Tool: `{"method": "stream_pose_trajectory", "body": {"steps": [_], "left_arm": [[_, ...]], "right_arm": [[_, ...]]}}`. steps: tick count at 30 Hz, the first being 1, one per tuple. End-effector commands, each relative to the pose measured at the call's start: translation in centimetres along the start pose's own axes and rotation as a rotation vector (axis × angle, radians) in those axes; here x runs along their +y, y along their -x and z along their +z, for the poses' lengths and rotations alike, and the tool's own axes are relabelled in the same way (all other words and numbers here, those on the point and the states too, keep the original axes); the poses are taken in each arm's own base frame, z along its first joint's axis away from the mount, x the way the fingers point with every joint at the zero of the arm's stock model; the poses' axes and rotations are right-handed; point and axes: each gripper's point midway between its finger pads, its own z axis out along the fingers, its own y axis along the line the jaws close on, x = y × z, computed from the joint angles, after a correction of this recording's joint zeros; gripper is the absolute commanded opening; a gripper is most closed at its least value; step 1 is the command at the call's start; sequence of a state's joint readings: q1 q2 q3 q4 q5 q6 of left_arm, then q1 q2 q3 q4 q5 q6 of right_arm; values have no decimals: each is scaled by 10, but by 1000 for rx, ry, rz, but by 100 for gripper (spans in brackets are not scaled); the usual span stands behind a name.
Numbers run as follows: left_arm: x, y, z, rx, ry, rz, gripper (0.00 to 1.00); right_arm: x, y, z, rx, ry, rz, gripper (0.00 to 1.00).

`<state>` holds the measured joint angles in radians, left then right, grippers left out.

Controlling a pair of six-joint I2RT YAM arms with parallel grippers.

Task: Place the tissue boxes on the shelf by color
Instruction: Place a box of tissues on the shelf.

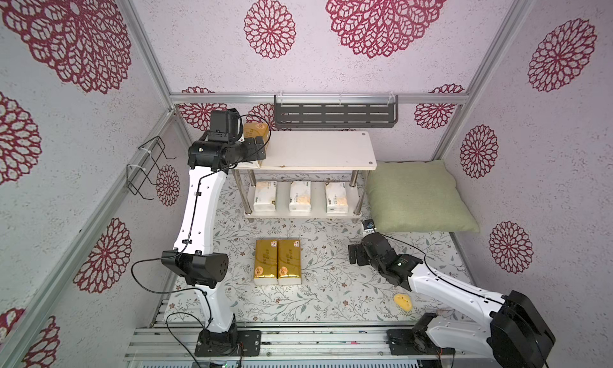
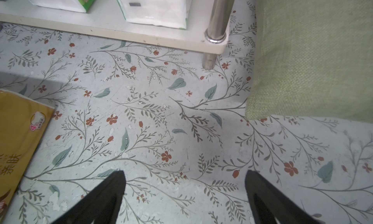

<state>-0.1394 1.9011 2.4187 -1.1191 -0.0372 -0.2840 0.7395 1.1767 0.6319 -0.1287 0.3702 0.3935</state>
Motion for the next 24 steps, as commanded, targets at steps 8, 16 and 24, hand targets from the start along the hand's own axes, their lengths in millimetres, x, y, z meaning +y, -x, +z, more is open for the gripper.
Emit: {"method": "stream_pose_trajectory", "body": {"steps": [8,16,24], "left_arm": [[-2,2,10,-33,32,-1,97],[-5,10,16,-80,44,-3,93],[-5,11,29,-84,51,-8,93]], "right_arm": [[3,3,1,-19,-2,15,99],[3,2,2,-15,-4,15,99],[3,-1,4,-7,-8,12,99]]}}
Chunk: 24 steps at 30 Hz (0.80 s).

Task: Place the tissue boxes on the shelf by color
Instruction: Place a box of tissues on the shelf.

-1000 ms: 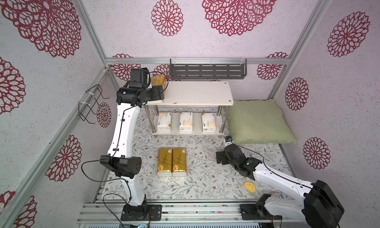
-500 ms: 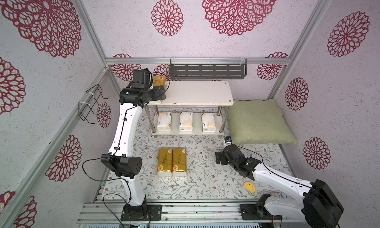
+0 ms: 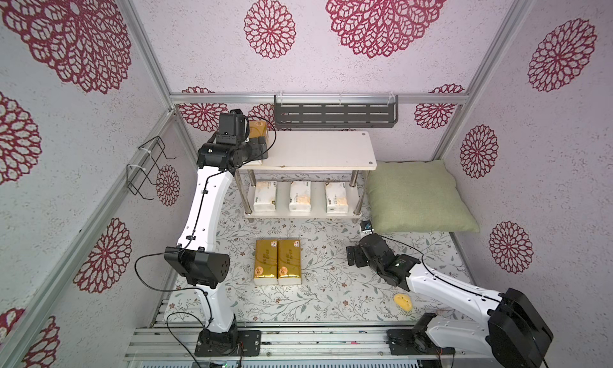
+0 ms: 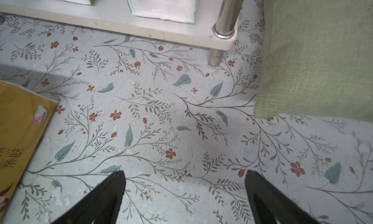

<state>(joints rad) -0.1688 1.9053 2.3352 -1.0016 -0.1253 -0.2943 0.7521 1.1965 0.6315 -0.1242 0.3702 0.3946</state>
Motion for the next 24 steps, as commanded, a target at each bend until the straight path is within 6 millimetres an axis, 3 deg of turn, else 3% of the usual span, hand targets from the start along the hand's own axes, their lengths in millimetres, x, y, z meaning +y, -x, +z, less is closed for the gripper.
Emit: {"method": "stream_pose_trajectory", "body": {"steps": [1,10,17,24], "left_arm": [[-5,8,9,-38,-6,-15,93],[-9,4,23,-29,-13,-11,94],[-10,2,19,-20,-16,5,100],[-7,6,13,-38,4,-1,97]], "right_arm": [[-1,3,1,-21,-12,24,99],[1,2,4,-14,-9,20,99],[3,2,5,-15,-3,19,99],[4,4,5,-17,0,18,99]]}}
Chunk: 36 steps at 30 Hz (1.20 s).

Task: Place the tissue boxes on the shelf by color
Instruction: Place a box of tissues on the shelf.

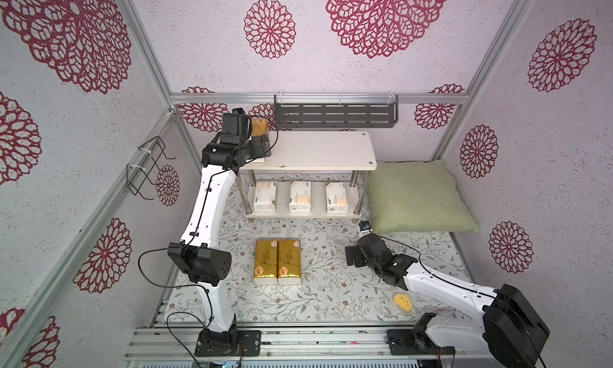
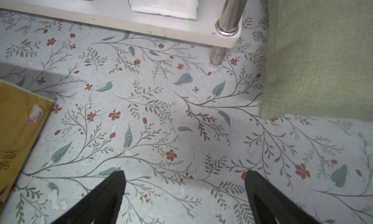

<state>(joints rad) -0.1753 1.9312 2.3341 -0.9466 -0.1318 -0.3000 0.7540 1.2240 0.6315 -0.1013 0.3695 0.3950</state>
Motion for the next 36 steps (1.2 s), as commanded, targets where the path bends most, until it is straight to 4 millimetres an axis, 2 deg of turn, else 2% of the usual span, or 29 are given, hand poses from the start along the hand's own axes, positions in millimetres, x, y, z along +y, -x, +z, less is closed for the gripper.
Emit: {"method": "stream_pose_trajectory", "body": {"steps": [1,19,36], "left_arm": [[-1,3,-1,-15,14,2,97],[-5,24,-26,-103,-18,-30,97],[-4,32,-45,-143,-24,-31,97]], "right_arm": [[2,5,-1,-20,-1,19,99],[2,6,-2,-23,-3,20,99],[4,4,0,-22,5,20,99]]}}
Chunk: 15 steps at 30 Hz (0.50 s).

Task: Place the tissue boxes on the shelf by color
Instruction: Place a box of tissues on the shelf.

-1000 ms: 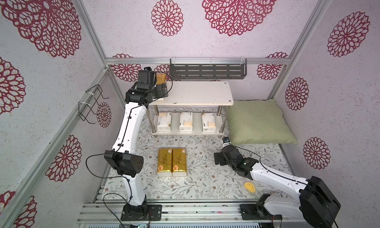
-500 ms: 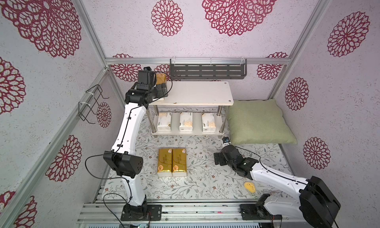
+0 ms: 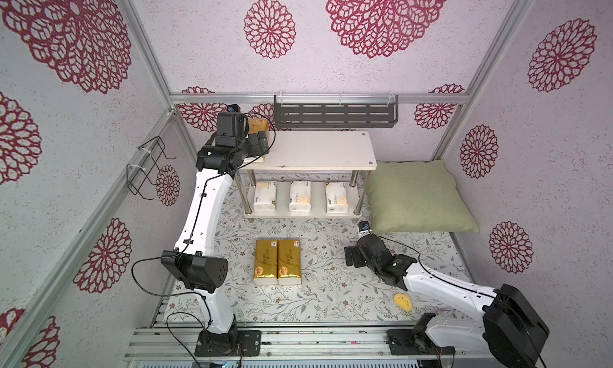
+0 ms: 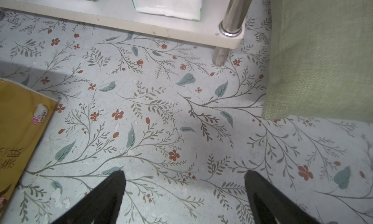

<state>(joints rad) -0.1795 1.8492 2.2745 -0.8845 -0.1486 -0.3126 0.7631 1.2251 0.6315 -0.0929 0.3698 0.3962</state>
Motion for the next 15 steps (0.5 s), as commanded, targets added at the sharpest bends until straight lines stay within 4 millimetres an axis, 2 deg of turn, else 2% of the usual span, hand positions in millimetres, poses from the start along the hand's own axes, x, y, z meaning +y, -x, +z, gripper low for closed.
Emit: {"method": "stream_pose_trajectory", "body": {"steps": [1,6,15], "left_arm": [[-5,16,-18,-63,-17,-11,97],[-6,20,-23,-77,-19,-16,97],[-3,35,-43,-145,-6,-26,97]], "right_arm": [[1,3,0,-17,-4,23,99],[1,2,0,-16,-4,24,99],[1,1,0,-15,-2,24,99]]}}
